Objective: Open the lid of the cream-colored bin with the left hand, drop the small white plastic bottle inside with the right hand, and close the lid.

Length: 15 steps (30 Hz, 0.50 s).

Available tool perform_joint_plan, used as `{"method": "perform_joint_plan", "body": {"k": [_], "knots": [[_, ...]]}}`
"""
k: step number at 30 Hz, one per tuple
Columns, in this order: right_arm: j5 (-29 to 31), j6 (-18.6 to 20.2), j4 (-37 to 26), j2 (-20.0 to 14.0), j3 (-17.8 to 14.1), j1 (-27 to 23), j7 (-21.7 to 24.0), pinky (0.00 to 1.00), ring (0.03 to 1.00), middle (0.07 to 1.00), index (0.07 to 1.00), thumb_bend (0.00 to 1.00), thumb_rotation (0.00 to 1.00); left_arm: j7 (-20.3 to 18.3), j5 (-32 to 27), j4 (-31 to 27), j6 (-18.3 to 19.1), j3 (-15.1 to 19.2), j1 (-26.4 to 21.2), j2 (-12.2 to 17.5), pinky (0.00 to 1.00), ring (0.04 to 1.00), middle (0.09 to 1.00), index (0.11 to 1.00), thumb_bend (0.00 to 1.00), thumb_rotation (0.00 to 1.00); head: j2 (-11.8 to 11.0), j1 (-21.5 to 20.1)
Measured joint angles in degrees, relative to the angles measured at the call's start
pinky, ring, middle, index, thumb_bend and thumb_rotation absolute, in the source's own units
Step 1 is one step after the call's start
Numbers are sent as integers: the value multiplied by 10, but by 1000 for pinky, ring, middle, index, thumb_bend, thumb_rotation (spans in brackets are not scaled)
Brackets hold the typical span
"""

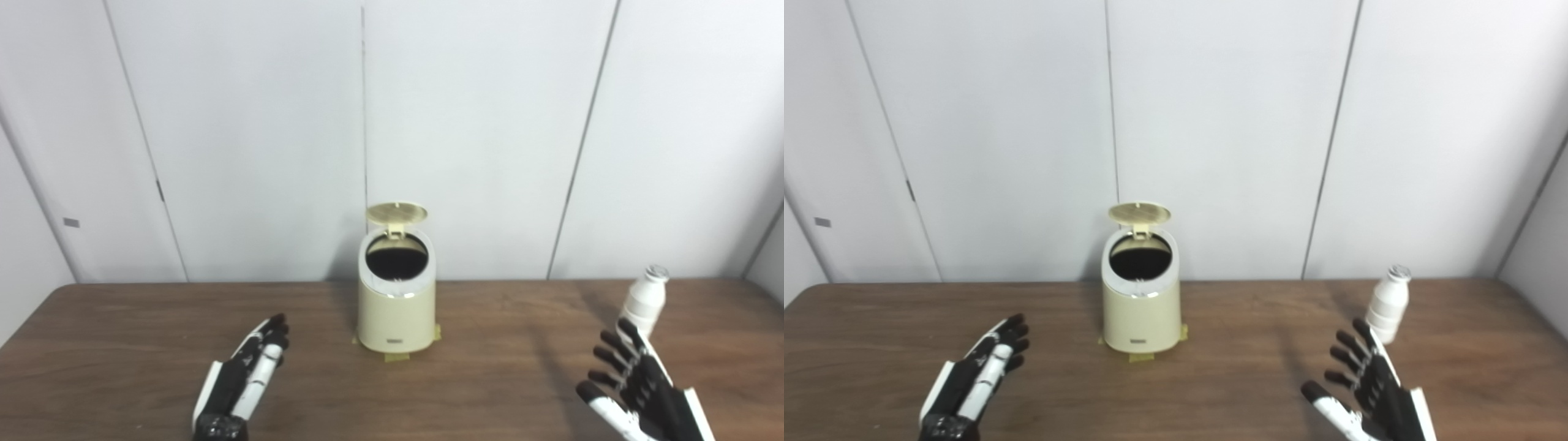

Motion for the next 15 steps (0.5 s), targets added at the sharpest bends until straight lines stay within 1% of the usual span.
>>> {"method": "perform_joint_plan", "body": {"k": [2,4,8,10,12,13,14,15], "knots": [[0,0,2,-6,-10,0,-2,758,844,877,916,723,327,-1,-6,0,0,0,4,5,950,916,920,948,551,769,4,-18],[-12,0,6,-14,-15,0,-7,736,818,860,909,759,355,-1,-11,0,0,1,9,8,963,923,926,957,557,767,9,-37],[-34,4,-4,-15,-24,-2,-22,689,799,845,894,757,319,-3,-13,0,0,0,13,19,967,927,929,964,566,782,18,-69],[-42,18,-17,-11,-24,-6,-28,712,809,851,893,744,295,-3,-20,0,1,2,13,27,988,942,941,971,570,779,21,-77],[-49,32,-32,-6,-24,-10,-31,710,810,853,873,758,268,-8,-25,1,0,3,13,36,997,954,955,982,551,792,26,-103],[-52,43,-41,-4,-25,-13,-33,710,811,853,872,759,268,-14,-29,2,0,3,12,43,998,956,957,984,549,792,26,-103],[-55,48,-46,-3,-26,-15,-35,714,815,858,888,768,283,-16,-33,3,-1,4,12,47,999,961,966,989,549,783,31,-129],[-65,56,-49,-3,-27,-18,-37,715,817,859,894,771,288,-19,-38,5,-4,6,12,49,1000,962,969,991,549,780,31,-132]]}}
